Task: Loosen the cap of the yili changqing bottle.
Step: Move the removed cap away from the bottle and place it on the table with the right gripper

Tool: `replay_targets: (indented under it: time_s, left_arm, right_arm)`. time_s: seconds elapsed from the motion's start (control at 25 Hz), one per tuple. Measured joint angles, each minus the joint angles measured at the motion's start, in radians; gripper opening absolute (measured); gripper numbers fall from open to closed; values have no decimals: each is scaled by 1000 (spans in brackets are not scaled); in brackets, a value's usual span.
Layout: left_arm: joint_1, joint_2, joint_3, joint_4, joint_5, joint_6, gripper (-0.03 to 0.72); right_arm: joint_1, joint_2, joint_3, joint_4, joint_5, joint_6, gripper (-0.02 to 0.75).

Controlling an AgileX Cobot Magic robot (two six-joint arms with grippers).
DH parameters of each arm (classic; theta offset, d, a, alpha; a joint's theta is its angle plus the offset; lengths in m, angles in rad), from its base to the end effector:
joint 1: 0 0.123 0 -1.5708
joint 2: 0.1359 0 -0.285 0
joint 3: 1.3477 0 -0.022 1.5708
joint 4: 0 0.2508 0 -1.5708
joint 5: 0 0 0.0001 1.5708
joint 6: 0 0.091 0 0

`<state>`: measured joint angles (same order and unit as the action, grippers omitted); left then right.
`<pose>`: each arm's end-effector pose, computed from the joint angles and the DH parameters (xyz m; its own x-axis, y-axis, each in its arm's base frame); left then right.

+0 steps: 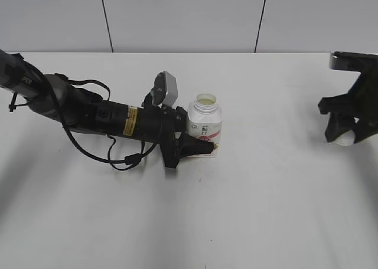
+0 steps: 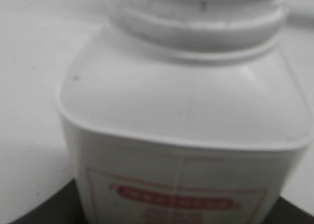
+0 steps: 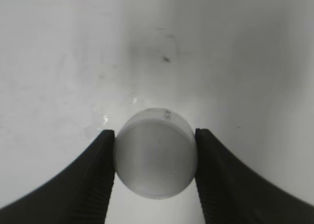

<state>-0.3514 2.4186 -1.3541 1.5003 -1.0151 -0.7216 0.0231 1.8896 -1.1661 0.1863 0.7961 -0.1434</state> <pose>0.3746 -0.2194 0.0484 -0.0797 0.4004 -0.9128 0.9963 0.0613 -0.0601 0.3527 0.0202 0.1585 -0.9883 -0.0350 -0.1482 -0.0545 0.9901 0.1291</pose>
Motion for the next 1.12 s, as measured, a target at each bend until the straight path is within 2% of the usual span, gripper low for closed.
replay_targets:
  time_s: [0.16,0.44,1.12]
  left_arm:
    - [0,0,0,0,-1,0,389]
    - [0,0,0,-1,0,0,389]
    - [0,0,0,-1,0,0,389]
  right_arm:
    - [-51,-3,56,-30,-98,2,391]
    - [-56,-2,103,-63,-228,2,391]
    - [-56,75,110,-60,-240,2,390]
